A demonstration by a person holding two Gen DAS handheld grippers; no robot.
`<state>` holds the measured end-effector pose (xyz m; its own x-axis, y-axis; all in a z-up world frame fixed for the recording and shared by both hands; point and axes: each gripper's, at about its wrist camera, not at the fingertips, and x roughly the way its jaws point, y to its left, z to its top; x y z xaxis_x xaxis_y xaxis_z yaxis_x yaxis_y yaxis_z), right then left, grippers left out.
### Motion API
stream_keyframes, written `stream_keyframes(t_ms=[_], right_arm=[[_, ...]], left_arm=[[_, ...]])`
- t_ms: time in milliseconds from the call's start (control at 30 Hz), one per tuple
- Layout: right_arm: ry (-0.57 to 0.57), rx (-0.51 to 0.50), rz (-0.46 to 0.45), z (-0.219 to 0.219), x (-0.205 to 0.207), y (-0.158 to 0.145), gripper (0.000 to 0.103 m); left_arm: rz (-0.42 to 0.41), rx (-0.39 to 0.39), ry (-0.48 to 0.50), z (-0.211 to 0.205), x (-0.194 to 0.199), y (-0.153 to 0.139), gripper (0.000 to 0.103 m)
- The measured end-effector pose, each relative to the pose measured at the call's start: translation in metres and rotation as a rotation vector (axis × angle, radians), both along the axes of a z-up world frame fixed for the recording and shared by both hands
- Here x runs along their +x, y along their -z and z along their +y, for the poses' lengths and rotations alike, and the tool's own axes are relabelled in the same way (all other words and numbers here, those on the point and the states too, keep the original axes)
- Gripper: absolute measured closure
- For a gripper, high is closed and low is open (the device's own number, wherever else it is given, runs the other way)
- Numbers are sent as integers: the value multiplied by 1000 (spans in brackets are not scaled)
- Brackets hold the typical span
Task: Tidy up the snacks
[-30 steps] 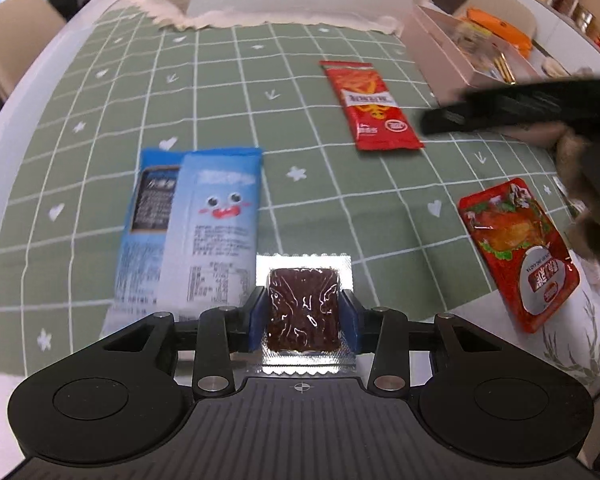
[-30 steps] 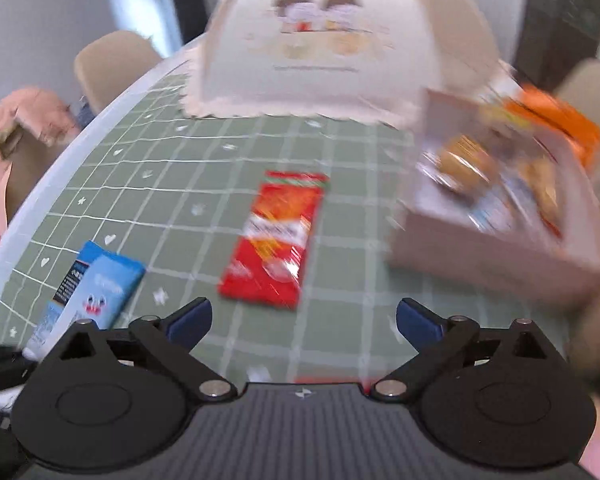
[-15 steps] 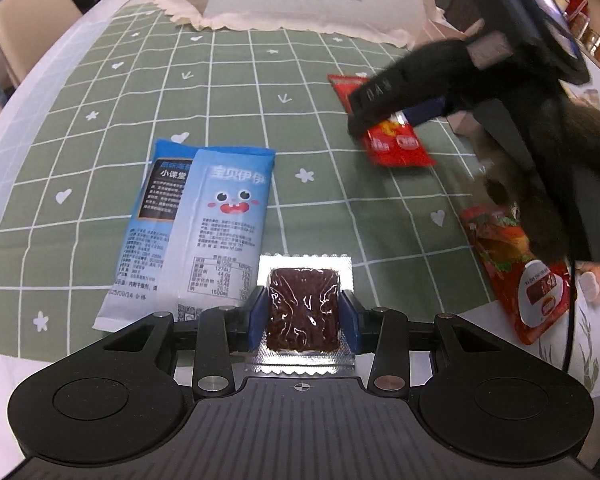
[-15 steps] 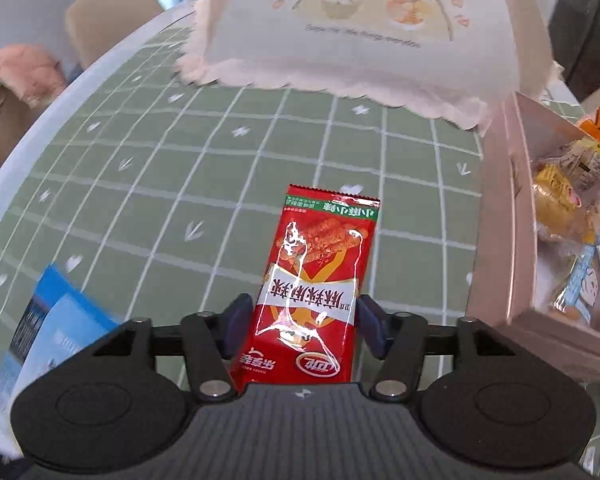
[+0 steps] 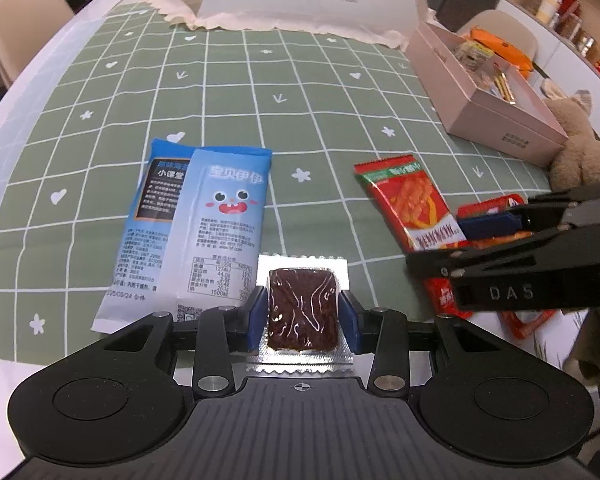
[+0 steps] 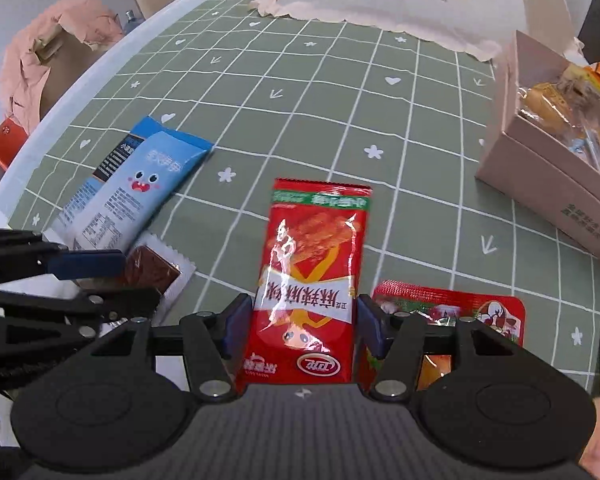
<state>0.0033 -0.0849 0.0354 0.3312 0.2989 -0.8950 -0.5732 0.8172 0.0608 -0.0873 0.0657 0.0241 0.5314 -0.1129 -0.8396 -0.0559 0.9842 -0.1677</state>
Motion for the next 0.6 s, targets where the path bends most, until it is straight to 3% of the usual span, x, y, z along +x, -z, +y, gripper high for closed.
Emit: stream_keyframes(t_ms=[167, 300, 333, 400, 600], right_arm=[[43, 29, -22, 2, 6, 2, 32], [53, 14, -58, 11, 8, 5, 31], [51, 8, -65, 12, 7, 5, 32], [39, -5, -83, 12, 2, 3, 48], [47, 50, -74, -3, -8, -20, 54]], left_arm=[[15, 12, 31, -2, -5, -1, 60], [37, 38, 45, -7, -1, -2, 59], [42, 41, 49, -8, 1, -2, 56], [47, 53, 61, -10, 2, -2, 55], [49, 75, 73, -13, 5, -1, 52]])
